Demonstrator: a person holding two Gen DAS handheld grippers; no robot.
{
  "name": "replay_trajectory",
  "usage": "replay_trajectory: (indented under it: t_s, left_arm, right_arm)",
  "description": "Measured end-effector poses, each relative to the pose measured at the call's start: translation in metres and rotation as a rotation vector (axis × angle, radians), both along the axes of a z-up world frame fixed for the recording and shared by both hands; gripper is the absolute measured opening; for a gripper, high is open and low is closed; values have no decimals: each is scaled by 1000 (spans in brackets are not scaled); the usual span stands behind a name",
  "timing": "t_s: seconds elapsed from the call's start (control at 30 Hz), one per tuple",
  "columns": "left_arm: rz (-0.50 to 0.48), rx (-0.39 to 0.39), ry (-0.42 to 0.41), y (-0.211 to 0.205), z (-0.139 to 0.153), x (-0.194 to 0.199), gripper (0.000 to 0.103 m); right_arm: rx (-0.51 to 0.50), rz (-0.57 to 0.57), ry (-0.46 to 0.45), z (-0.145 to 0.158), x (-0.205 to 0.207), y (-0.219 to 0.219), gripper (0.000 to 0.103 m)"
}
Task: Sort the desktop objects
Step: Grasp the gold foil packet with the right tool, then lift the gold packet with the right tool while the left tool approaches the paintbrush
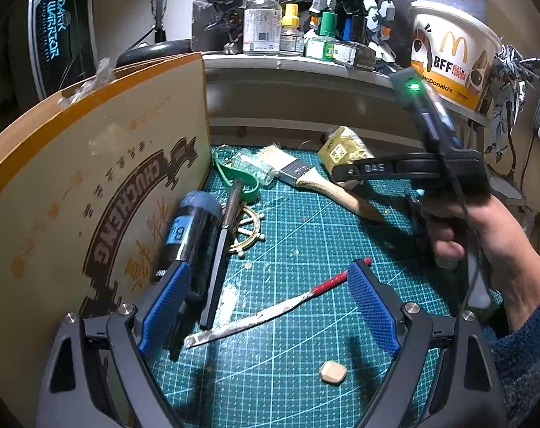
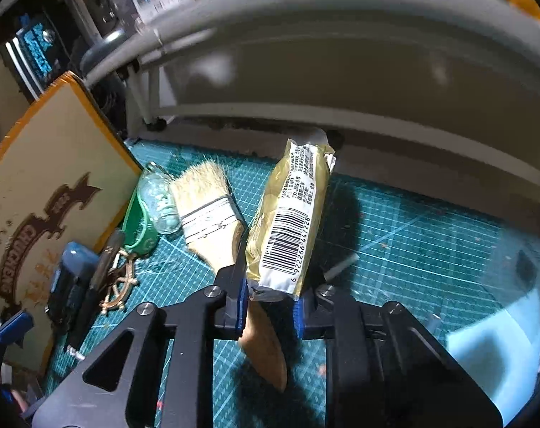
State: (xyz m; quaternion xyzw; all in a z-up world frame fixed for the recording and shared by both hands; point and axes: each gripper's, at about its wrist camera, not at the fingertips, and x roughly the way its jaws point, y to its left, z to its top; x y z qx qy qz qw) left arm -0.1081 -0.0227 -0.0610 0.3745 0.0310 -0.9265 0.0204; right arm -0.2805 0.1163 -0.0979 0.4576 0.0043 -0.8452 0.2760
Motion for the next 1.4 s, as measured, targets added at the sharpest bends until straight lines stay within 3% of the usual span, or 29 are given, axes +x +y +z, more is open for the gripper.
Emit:
replay_trajectory:
  t_s: [0.2, 0.4, 0.57, 0.77, 0.97, 1.07, 1.17, 1.4]
  left_arm:
    - [-12, -19, 30, 9, 6, -19, 90]
    - [52, 5, 26, 5, 5, -58, 90]
    - [140, -28, 0, 2, -1, -96, 90]
    - [206, -56, -96, -6, -15, -140, 90]
    - [228, 29, -190, -18, -38, -167, 82]
    - [226, 74, -181, -22, -42, -173, 78]
    - [177, 101, -175, -18, -42, -174, 75]
    - [-123, 175, -211, 29, -41, -154, 73]
  right_arm:
    - [-68, -23, 87, 39, 40, 41, 19]
    - [-129, -50, 163, 70, 79, 77, 19]
    - [-140, -43, 187, 76, 96, 87, 19]
    - [-175, -38, 195, 80, 111, 103, 19]
    - [-191, -34, 209, 83, 117, 107, 20]
    - [-192, -35, 211, 83, 117, 109, 20]
    - [-191, -34, 206, 82, 118, 113, 20]
    - [-193, -50, 201, 80, 116, 119, 20]
